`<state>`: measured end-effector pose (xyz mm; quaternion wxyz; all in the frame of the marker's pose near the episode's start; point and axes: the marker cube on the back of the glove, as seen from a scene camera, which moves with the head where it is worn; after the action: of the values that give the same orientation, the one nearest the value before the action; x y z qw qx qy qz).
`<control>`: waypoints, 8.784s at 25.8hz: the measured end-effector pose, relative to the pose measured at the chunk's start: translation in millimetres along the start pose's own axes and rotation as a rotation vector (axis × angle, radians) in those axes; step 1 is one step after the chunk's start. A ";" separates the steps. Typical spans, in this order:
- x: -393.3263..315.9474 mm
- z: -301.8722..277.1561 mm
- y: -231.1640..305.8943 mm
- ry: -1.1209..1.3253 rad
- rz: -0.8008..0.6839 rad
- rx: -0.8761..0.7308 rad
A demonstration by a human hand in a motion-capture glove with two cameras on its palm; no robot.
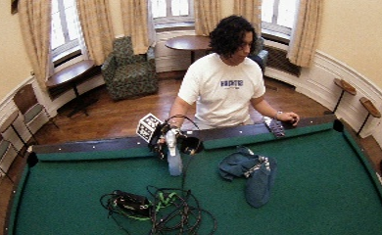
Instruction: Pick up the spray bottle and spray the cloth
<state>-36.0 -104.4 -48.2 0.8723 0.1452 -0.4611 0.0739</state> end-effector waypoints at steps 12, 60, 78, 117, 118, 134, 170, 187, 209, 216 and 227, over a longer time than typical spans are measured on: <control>3.8 23.6 -31.8 -0.093 0.027 -0.052; -112.1 22.0 -71.4 0.111 -0.268 0.122; -215.0 145.6 -34.3 0.942 -0.716 -0.170; -279.9 235.9 11.8 0.820 -0.834 -0.274; -287.1 228.7 7.7 0.739 -0.790 -0.264; -329.2 236.0 34.9 -0.119 -0.513 -0.383; -241.2 519.4 45.4 -0.210 -0.345 -0.609; -241.9 543.5 32.8 -0.243 -0.382 -0.561; -229.7 506.0 35.7 -0.011 -0.327 -0.811; -224.3 498.0 35.3 0.078 -0.316 -0.813; -213.5 412.1 24.6 0.458 -0.522 -0.783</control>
<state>-485.4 -212.6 -0.5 0.9291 -0.1014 -0.2001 -0.2940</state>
